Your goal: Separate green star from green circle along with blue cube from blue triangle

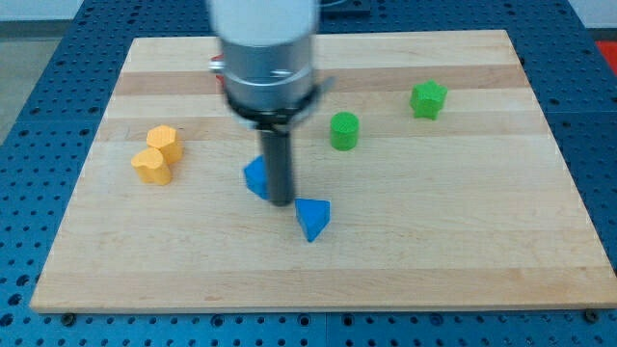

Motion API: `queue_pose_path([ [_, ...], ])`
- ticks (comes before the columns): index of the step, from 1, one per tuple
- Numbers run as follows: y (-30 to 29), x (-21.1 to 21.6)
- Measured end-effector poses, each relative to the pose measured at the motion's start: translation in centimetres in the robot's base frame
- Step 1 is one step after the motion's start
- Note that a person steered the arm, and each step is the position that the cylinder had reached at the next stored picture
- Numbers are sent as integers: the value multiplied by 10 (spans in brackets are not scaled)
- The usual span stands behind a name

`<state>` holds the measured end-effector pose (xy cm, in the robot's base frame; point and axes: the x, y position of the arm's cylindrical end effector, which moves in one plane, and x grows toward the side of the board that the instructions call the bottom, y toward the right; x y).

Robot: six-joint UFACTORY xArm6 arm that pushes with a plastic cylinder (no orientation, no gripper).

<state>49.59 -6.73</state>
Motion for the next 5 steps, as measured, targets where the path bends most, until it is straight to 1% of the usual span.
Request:
queue_pose_path([
  [1, 10, -8],
  [2, 11, -36],
  [4, 10, -42],
  [5, -1, -65],
])
